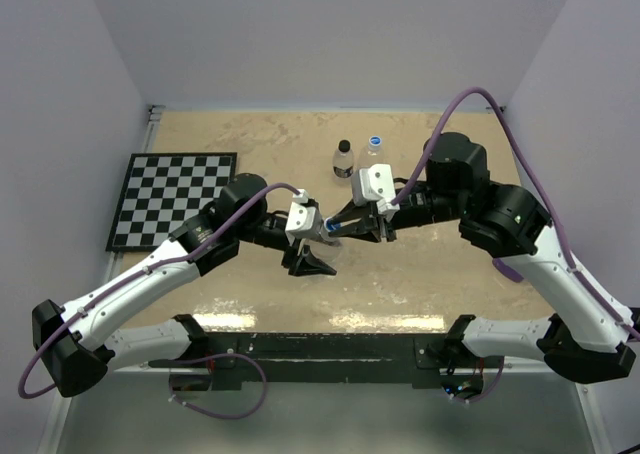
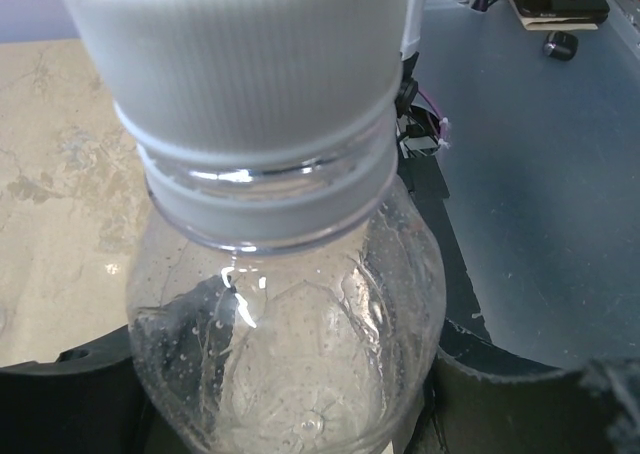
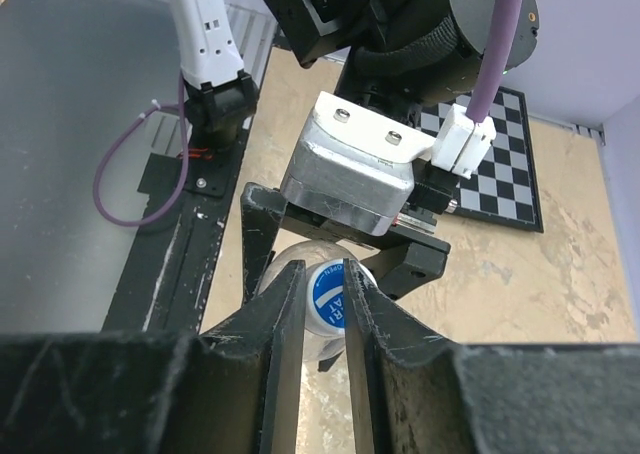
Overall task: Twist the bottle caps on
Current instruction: Screw the bottle cap onto the plastic bottle.
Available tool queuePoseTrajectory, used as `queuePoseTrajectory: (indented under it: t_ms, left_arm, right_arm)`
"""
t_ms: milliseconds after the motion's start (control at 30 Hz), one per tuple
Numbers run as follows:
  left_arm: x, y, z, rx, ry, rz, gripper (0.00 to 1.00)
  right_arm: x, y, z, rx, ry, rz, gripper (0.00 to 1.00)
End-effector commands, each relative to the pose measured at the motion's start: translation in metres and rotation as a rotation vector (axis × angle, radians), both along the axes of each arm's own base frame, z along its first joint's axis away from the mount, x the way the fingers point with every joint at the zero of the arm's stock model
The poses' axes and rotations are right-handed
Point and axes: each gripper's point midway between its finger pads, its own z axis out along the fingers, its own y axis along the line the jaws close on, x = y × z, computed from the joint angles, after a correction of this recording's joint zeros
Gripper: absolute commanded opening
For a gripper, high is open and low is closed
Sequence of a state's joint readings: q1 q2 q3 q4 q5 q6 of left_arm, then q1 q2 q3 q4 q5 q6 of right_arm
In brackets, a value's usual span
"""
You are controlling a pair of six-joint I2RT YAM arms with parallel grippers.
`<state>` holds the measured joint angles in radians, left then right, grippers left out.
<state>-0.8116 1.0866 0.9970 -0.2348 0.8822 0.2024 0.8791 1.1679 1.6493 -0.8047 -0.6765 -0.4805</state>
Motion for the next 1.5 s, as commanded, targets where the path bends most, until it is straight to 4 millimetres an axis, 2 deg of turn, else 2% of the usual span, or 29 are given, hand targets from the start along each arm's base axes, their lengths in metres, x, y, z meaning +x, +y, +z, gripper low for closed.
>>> queuePoseTrajectory:
  t_ms: [0, 67, 133, 200, 433, 767, 1067, 1300, 1400, 1467]
  left_arm:
    - [0.005, -0.002, 0.039, -0.090, -0.097, 0.009, 0.00]
    - [0.006, -0.002, 0.042, -0.098, -0.104, 0.022, 0.00]
    - [0.008, -0.001, 0.043, -0.103, -0.109, 0.036, 0.00]
    - [0.009, -0.001, 0.042, -0.097, -0.109, 0.041, 0.00]
    - [0.008, -0.002, 0.036, -0.087, -0.096, 0.029, 0.00]
    - [0.005, -0.002, 0.037, -0.089, -0.099, 0.008, 0.00]
    - [0.004, -0.003, 0.040, -0.094, -0.109, -0.002, 0.00]
    - [0.010, -0.002, 0.040, -0.086, -0.114, 0.029, 0.00]
    - [0.021, -0.001, 0.047, -0.095, -0.128, 0.105, 0.00]
    - [0.032, 0.001, 0.053, -0.105, -0.134, 0.186, 0.00]
  right_arm:
    - [0.000, 0.001, -0.007, -0.031, 0.026, 0.001, 0.24]
    - [0.001, 0.001, -0.010, -0.037, 0.032, -0.002, 0.25]
    - [0.002, 0.000, -0.009, -0.027, 0.026, -0.010, 0.38]
    - [0.001, -0.002, -0.002, -0.005, 0.015, -0.021, 0.45]
    - [0.003, -0.007, 0.017, 0.040, -0.022, -0.058, 0.48]
    - [0.008, -0.010, 0.025, 0.061, -0.033, -0.101, 0.50]
    - [0.009, -0.003, 0.007, 0.009, 0.003, -0.068, 0.45]
    - [0.010, -0.001, 0.001, -0.009, 0.025, -0.070, 0.23]
    - [0.013, 0.000, -0.006, -0.030, 0.053, -0.093, 0.14]
    - [0.020, 0.001, -0.012, -0.047, 0.081, -0.134, 0.13]
